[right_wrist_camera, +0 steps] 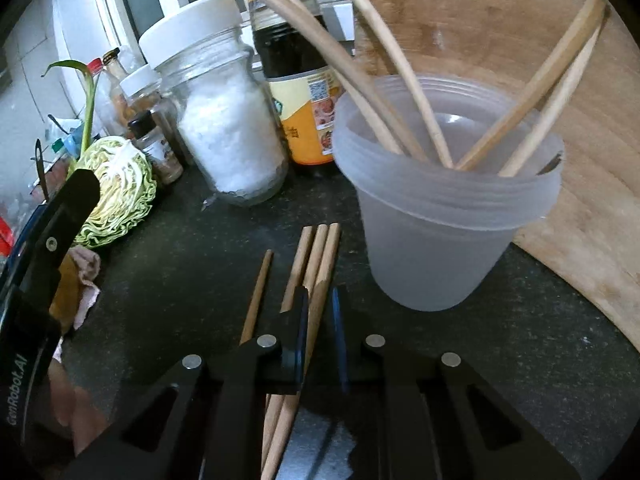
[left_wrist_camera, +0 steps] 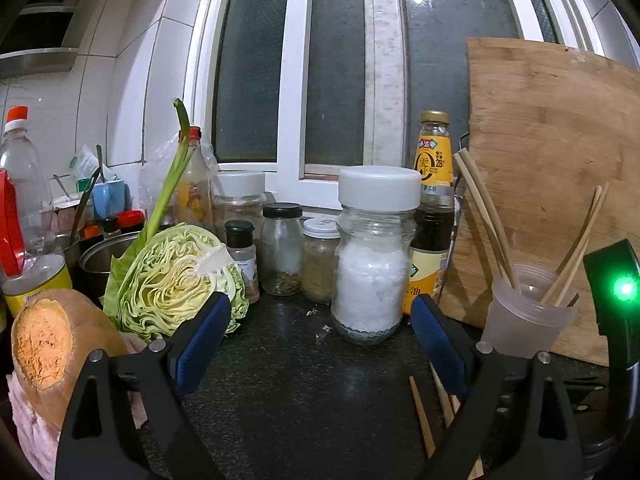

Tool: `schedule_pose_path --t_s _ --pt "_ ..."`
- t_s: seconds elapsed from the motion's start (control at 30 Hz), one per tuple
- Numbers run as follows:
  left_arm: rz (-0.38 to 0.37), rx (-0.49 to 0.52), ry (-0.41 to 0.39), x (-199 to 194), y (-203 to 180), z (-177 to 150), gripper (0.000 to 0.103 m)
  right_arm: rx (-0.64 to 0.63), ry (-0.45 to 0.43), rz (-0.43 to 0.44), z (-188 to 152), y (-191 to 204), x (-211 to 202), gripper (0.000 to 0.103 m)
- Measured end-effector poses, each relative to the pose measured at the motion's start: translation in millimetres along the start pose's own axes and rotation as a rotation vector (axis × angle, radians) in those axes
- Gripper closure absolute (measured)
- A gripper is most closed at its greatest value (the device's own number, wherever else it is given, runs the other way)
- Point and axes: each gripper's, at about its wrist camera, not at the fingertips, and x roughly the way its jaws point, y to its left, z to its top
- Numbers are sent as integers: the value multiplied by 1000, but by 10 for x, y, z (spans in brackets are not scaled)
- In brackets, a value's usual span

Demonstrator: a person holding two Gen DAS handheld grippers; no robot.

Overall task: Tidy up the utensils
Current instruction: 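Lower the right gripper to the loose chopsticks and grasp one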

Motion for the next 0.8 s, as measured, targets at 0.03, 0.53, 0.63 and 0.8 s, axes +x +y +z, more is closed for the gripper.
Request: schedule_pose_path --t_s 0.03,0.53,0.63,0.8 --pt "0 1 0 1 -2 0 11 -4 3 -4 -1 8 14 89" --pt "0 0 -4 -1 6 -6 8 0 50 -13 44 -33 113 91" --pt "0 -2 -2 -8 8 -9 8 0 54 -32 44 -56 94 94" --pt "-9 -1 -9 -38 -5 -11 8 7 66 -12 60 -89 115 94"
